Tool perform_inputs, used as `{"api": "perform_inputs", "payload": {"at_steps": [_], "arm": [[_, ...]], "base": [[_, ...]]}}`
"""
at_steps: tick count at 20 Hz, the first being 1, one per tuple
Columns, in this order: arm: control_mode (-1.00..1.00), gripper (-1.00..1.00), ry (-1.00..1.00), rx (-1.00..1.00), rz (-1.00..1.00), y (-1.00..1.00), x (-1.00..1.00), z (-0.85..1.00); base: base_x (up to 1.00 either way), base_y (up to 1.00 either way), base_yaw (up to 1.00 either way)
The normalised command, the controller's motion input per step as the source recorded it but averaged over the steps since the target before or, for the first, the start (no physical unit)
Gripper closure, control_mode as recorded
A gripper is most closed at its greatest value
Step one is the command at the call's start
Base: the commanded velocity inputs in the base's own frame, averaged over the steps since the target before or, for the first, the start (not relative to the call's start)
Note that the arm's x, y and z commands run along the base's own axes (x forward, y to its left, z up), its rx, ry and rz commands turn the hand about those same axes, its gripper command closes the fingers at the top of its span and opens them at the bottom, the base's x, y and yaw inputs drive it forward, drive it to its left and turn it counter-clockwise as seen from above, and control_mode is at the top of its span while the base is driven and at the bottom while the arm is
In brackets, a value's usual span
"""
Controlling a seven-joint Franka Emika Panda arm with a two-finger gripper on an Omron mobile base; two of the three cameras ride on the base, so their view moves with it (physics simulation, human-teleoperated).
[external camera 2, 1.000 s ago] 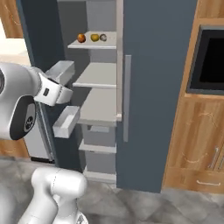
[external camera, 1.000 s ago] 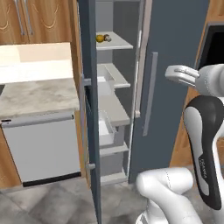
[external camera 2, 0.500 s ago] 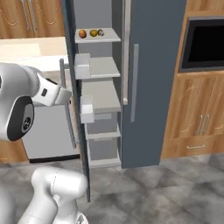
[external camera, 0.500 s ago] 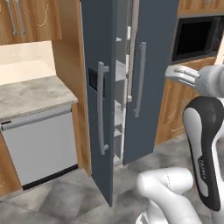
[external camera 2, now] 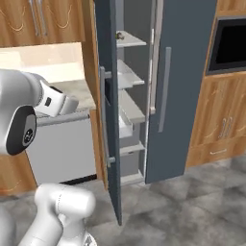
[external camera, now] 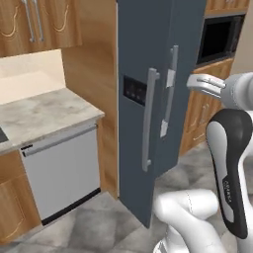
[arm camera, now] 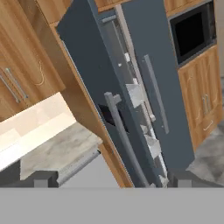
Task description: Take the mushroom and orange from the second highest rack and move them to the highest rack where the fish and peach are located, to maximize freezer space. Close the freezer door after rearranging.
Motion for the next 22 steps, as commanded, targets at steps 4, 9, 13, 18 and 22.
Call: {"api": "perform_inputs", "payload": {"at_steps": [4, 9, 13, 18, 22], "arm": [[1.00, -1.00, 0.00, 0.00, 0.00, 0.00, 0.00, 0.00], [1.00, -1.00, 0.00, 0.00, 0.00, 0.00, 0.00, 0.00], [1.00, -1.00, 0.00, 0.00, 0.00, 0.00, 0.00, 0.00], [1.00, -1.00, 0.00, 0.00, 0.00, 0.00, 0.00, 0.00], [1.00, -1.00, 0.00, 0.00, 0.00, 0.00, 0.00, 0.00]], "base": [[0.61, 0.98, -0.33], [0.68, 0.77, -0.39], [0.66, 0.66, -0.45], [0.48, 0.34, -0.49], [0.36, 0.00, -0.34]]}}
